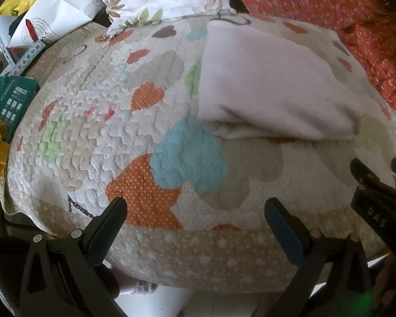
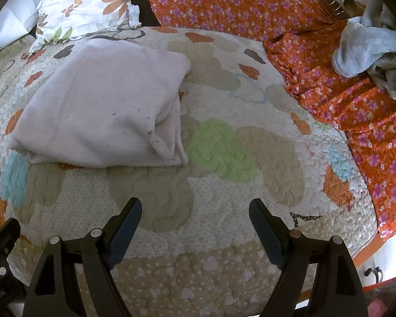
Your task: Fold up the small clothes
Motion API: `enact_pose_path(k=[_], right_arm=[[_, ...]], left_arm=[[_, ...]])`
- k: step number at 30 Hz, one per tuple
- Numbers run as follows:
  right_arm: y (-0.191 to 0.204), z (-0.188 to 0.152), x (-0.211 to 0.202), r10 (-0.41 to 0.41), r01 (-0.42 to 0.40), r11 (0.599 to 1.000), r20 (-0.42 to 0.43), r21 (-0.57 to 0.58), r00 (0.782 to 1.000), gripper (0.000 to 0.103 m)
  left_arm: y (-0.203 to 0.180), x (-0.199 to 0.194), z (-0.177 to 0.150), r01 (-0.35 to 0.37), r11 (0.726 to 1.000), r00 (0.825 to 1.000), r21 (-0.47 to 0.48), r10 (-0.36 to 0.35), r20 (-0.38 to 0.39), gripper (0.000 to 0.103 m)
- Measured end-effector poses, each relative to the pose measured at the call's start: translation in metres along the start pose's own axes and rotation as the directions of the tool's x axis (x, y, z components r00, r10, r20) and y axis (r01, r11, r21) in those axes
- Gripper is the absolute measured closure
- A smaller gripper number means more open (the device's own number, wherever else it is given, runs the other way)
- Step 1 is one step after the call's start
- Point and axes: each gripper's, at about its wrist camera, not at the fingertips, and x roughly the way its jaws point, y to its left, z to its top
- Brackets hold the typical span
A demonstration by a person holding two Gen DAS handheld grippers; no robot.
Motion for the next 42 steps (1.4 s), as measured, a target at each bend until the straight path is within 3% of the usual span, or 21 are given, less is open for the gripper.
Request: enact_pose_path(k=[12, 31, 42], right_arm=[[0.000, 0.002, -0.007, -0.001, 0.000, 1.000, 0.045, 0.016, 0.999, 0.016], [0.004, 0.004, -0.007, 0.016, -0.017, 1.000, 0.069, 0.010, 0.997, 0.015], [0.016, -0.001, -0.017, -0.002, 0.001, 1.000, 0.100, 0.006, 0.995, 0.015]], left_arm=[[-0.004, -0.014, 0.003, -0.006, 1.000, 0.998, 0.009, 0.006, 0.069, 0.000], [0.003, -0.004, 0.004, 0.031, 0.999, 0.999, -0.018, -0.031, 0.033, 0.000], [0.028, -0.036, -0.009, 0.068, 0.995, 0.994, -0.073, -0.061, 0.094, 0.000]])
